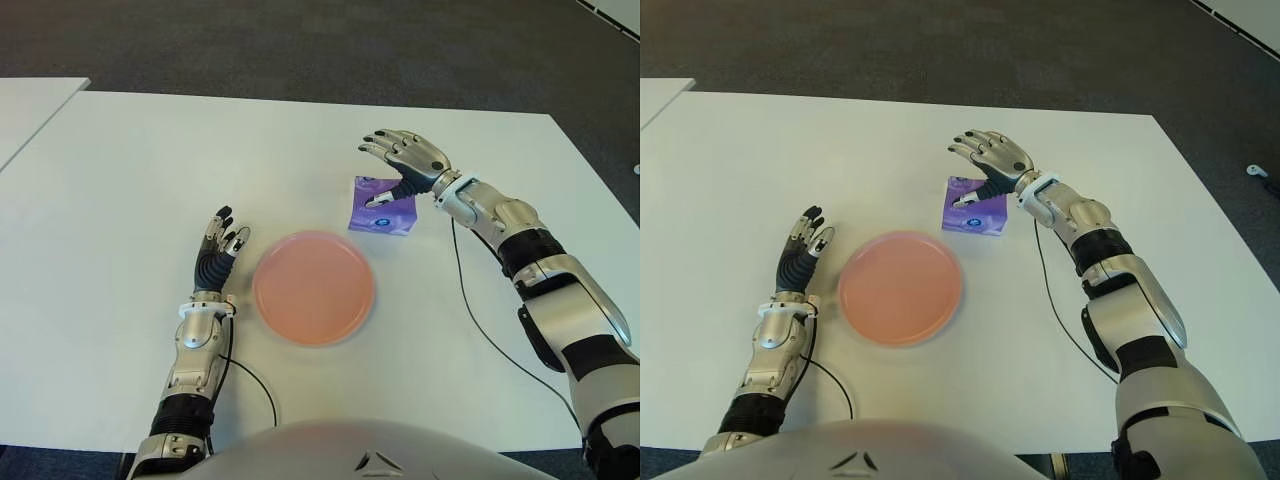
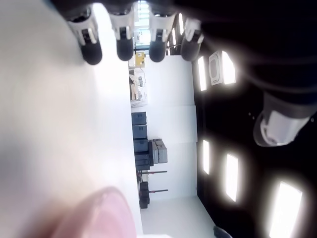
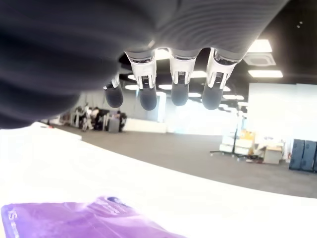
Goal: Put the tissue paper into the plate.
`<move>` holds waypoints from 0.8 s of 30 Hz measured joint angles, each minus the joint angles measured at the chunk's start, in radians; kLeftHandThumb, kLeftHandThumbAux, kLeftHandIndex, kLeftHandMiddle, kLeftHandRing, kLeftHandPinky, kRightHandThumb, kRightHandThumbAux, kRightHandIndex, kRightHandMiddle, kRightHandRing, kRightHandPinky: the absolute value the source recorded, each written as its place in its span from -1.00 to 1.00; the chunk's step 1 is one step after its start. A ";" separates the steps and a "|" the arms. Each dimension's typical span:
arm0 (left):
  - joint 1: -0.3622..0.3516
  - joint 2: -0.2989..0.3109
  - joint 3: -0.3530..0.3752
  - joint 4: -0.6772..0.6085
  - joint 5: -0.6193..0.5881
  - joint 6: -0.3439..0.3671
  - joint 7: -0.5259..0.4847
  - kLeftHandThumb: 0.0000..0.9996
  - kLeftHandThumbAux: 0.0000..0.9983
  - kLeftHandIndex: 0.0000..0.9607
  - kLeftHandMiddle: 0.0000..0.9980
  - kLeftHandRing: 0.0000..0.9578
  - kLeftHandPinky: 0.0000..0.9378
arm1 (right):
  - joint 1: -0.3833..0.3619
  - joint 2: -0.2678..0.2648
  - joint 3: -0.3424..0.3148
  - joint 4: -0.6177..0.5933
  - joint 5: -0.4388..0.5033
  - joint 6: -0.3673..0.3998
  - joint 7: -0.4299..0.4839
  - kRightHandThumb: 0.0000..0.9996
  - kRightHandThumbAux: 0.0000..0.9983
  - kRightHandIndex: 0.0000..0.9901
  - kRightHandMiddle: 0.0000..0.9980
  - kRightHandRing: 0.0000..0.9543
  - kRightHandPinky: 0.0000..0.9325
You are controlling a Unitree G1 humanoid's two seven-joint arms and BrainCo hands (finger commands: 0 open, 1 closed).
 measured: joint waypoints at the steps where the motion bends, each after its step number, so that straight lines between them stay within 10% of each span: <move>1: 0.001 0.000 0.000 -0.001 0.000 0.000 0.000 -1.00 -0.07 -1.00 -1.00 -1.00 -1.00 | -0.008 0.000 0.010 0.015 -0.004 -0.001 -0.004 -0.38 -0.53 -1.00 -1.00 -1.00 -1.00; 24: 0.011 0.002 0.007 0.004 -0.007 -0.006 0.000 -1.00 -0.06 -1.00 -1.00 -1.00 -1.00 | -0.045 -0.001 0.088 0.205 -0.006 -0.002 0.000 -0.38 -0.48 -1.00 -1.00 -1.00 -1.00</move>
